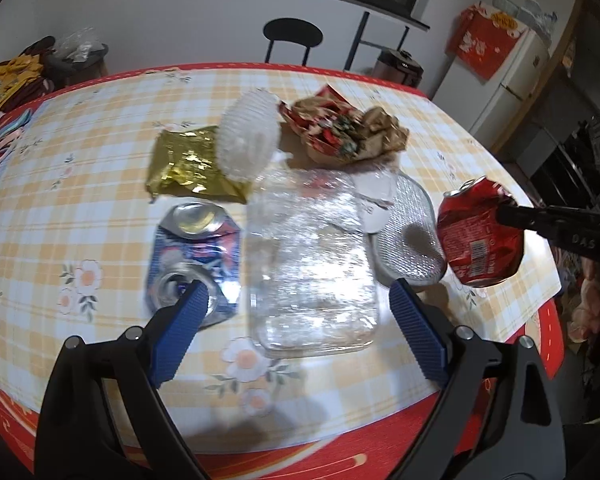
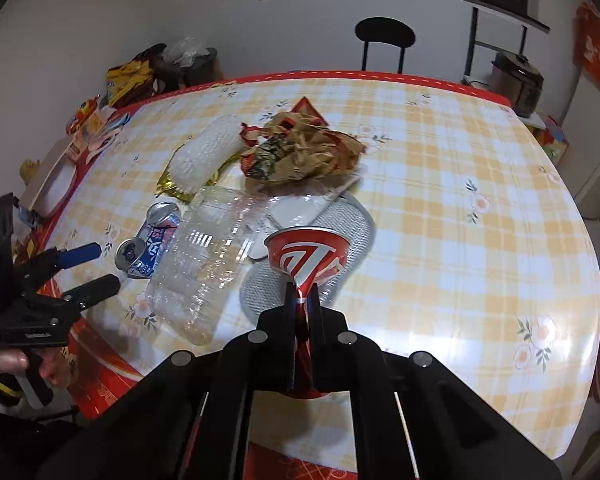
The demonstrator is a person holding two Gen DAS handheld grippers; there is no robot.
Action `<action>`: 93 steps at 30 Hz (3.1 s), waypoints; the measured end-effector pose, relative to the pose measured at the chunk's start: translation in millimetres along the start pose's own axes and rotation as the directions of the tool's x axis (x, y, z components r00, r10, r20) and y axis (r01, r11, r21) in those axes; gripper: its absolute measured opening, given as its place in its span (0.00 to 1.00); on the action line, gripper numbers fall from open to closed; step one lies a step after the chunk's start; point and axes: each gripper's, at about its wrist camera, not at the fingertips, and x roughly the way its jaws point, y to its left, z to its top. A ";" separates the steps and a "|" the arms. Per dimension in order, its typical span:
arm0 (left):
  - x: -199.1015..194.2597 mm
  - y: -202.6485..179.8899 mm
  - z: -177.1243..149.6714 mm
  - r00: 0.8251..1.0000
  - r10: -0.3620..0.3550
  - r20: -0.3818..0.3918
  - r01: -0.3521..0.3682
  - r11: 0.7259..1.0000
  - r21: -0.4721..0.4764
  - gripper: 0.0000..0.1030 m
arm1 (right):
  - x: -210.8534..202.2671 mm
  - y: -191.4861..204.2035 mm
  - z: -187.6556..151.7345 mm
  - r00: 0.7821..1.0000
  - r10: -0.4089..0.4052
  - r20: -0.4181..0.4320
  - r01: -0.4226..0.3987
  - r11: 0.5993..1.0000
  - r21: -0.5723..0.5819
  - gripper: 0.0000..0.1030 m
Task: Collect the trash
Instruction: 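Grasp the crushed red Coca-Cola can with the right gripper and lift it, then grasp and lift the clear plastic tray with the left gripper while the right holds the can, then carry the red can over the brown bucket and open the right gripper while the left holds the tray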
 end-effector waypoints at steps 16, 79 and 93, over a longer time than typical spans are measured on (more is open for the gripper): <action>79.9 -88.7 -12.6 0.937 0.348 -0.025 -0.332 0.911 0.244 0.80 | -14.0 -95.0 -34.2 1.000 0.013 -0.006 -0.012 0.992 0.123 0.07; -54.0 4.3 16.5 0.993 0.059 0.101 -0.031 0.967 -0.252 0.40 | -36.1 -67.4 -25.8 0.997 0.047 0.061 -0.055 0.990 0.129 0.07; -63.2 -54.6 63.7 0.983 -0.067 0.169 0.081 0.994 -0.077 0.40 | -97.7 -100.3 -36.0 0.980 -0.070 0.189 0.021 0.968 0.251 0.07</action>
